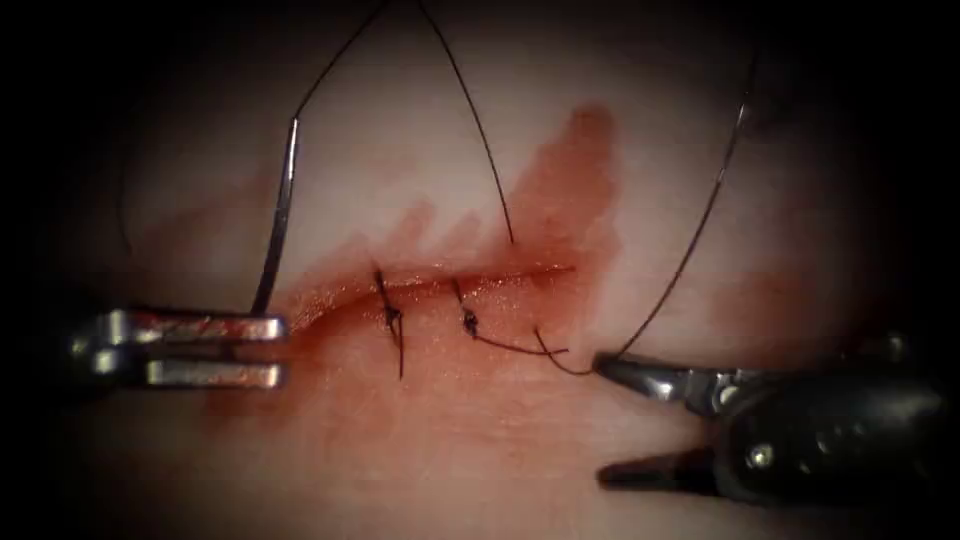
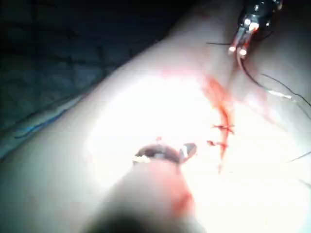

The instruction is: Wound Closure

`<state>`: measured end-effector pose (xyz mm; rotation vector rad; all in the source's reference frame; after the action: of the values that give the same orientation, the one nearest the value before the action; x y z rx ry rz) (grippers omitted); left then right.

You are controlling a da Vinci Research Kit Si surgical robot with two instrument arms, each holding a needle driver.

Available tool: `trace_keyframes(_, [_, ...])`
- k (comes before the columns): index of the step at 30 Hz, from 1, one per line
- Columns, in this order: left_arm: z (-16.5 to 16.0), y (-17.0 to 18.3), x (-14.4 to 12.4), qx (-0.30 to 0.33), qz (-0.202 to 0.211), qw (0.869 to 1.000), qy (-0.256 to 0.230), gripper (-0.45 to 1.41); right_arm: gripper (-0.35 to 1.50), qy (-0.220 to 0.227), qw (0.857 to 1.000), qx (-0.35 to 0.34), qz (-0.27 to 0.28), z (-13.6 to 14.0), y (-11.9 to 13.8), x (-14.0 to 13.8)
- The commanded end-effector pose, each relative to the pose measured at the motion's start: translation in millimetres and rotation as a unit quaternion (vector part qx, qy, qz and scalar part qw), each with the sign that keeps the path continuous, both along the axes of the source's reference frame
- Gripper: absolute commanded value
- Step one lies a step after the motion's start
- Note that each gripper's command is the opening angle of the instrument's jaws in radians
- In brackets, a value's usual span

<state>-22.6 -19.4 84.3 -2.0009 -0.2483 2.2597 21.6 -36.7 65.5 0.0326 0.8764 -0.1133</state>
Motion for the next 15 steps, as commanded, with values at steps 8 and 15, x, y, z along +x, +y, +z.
trace_keyframes(8, [0.6,-0.4,-0.7,0.000,0.000,1.000,0.000,-0.45,0.76,0.066,0.993,0.063,0.079,2.0,1.9,1.0])
trace_keyframes(15, [0.6,-0.4,-0.6,0.003,0.000,1.000,0.000,-0.45,-0.35,0.063,0.986,0.129,0.081,2.8,1.7,1.4])
